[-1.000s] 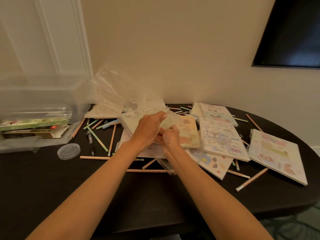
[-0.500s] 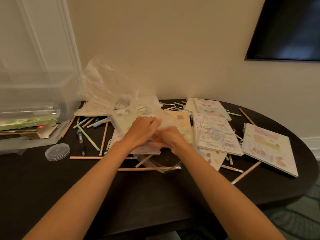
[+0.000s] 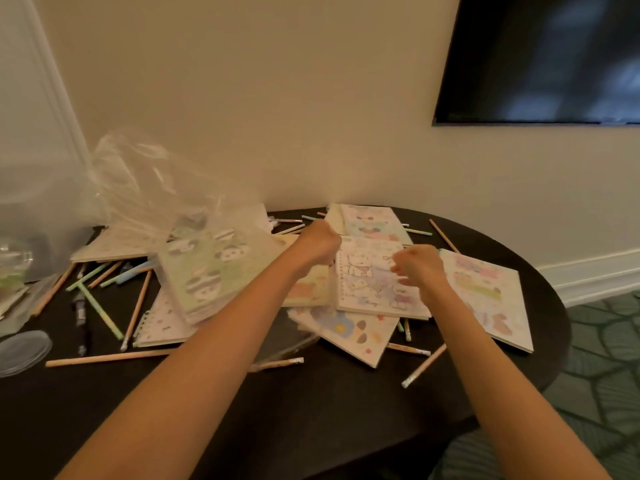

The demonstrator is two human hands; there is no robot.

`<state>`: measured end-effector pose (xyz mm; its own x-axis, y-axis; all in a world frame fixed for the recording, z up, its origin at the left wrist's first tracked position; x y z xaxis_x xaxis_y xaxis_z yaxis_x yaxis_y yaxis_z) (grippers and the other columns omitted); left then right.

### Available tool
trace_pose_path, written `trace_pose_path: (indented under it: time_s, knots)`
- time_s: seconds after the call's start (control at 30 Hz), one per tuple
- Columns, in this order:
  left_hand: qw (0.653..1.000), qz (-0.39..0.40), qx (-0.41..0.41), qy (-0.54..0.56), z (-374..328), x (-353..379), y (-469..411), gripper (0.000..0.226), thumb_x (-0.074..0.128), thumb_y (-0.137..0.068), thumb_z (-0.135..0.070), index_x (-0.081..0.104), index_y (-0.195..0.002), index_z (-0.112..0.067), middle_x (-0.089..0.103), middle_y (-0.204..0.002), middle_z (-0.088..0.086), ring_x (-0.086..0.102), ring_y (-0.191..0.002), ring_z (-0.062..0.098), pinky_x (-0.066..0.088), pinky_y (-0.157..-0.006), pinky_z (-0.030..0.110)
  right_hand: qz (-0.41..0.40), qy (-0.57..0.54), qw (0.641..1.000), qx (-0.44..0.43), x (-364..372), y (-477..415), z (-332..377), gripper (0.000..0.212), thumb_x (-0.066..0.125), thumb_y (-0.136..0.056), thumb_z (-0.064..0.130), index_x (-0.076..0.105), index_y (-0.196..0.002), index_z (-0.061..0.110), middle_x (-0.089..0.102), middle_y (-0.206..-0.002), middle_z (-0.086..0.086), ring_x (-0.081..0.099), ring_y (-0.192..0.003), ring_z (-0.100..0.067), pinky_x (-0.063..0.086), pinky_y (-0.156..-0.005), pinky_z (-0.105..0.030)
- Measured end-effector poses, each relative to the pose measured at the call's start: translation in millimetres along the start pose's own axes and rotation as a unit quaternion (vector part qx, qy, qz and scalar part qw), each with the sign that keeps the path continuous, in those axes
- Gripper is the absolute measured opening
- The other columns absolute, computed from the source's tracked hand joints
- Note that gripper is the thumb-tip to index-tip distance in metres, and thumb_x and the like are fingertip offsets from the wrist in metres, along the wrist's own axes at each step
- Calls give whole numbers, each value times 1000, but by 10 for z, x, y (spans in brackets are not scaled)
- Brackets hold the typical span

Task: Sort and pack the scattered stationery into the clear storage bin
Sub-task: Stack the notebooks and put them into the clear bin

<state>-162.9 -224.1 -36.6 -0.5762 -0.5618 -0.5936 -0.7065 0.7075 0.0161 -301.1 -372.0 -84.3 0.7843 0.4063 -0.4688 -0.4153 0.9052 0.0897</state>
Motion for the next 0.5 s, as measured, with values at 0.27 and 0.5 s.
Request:
trace_pose_path:
  time_s: [0.27,0.5]
  knots:
    - [994,46,-73,-71,62,472,-112,37,31,-96,-1,39,-131,3,53,-111,16,46,-80,21,34,-58,25,5,246,969,-15,-60,-417,-457,30,51,-93,36,54,-104,8,54,-82,-4,53,-75,-16,36,-58,-25]
    - [993,13,-114,9,246,510,-214,47,33,-95,-3,31,-142,-4,48,-128,15,51,-104,24,36,-59,24,-25,165,985,-39,-78,-542,-432,35,62,-86,38,63,-95,5,60,-75,-5,58,-70,-18,34,-52,-24]
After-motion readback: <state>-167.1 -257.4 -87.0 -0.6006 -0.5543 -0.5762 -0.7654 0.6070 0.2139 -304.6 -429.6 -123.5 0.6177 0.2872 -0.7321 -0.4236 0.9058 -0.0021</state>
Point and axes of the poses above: each hand's wrist, its own y-axis away from the middle knuckle, its own x-axis out of the palm, z = x × y, the point moved 10 cm from there along -y, towards the middle knuckle
